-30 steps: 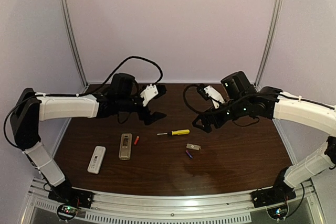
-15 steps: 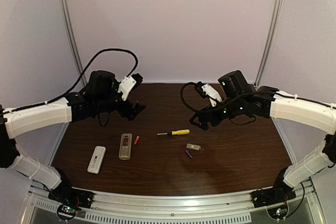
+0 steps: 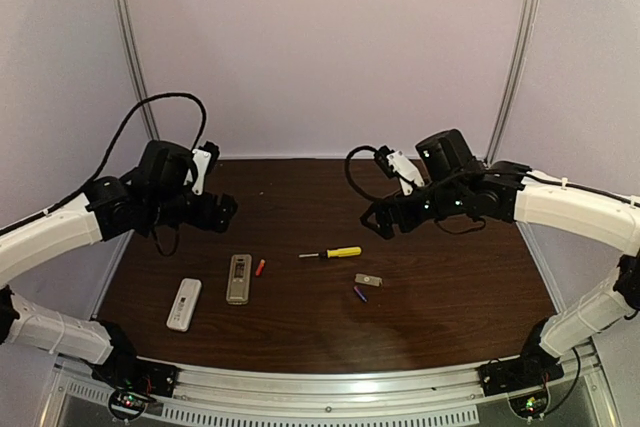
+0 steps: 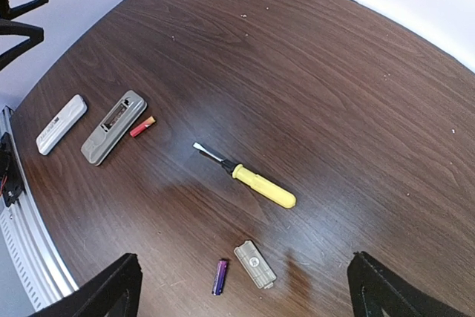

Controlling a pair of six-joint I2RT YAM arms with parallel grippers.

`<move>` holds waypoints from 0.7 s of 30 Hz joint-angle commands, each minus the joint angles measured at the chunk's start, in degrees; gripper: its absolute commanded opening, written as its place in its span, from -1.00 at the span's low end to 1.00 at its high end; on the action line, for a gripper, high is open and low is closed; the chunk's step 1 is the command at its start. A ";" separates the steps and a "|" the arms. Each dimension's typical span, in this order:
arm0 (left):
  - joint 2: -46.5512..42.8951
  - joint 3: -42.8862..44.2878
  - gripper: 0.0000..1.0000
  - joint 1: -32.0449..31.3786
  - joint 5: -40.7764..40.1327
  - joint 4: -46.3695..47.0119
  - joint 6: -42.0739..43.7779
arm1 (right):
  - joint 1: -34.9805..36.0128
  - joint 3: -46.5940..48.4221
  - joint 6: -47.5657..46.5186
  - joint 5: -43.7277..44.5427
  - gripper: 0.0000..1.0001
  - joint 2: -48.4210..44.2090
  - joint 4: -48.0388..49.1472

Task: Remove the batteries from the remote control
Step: Pick up the remote control from the center of the board.

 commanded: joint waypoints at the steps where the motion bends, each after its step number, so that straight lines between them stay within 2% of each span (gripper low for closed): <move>1: -1.92 0.74 0.95 0.30 -1.19 -11.60 -10.60 | -0.28 0.98 2.03 2.19 0.97 -1.38 0.07; 9: -5.75 -0.07 0.95 0.30 2.26 -20.03 -20.30 | -0.23 1.32 -0.80 0.77 0.99 -3.02 -5.88; 18: -10.90 -4.27 0.95 0.28 6.27 -26.28 -26.35 | -0.27 -14.51 4.30 -0.53 0.99 -12.46 -1.78; 21: -11.02 -4.40 0.95 0.22 4.48 -30.95 -29.81 | -0.17 -19.59 4.71 -0.57 0.99 -15.14 0.90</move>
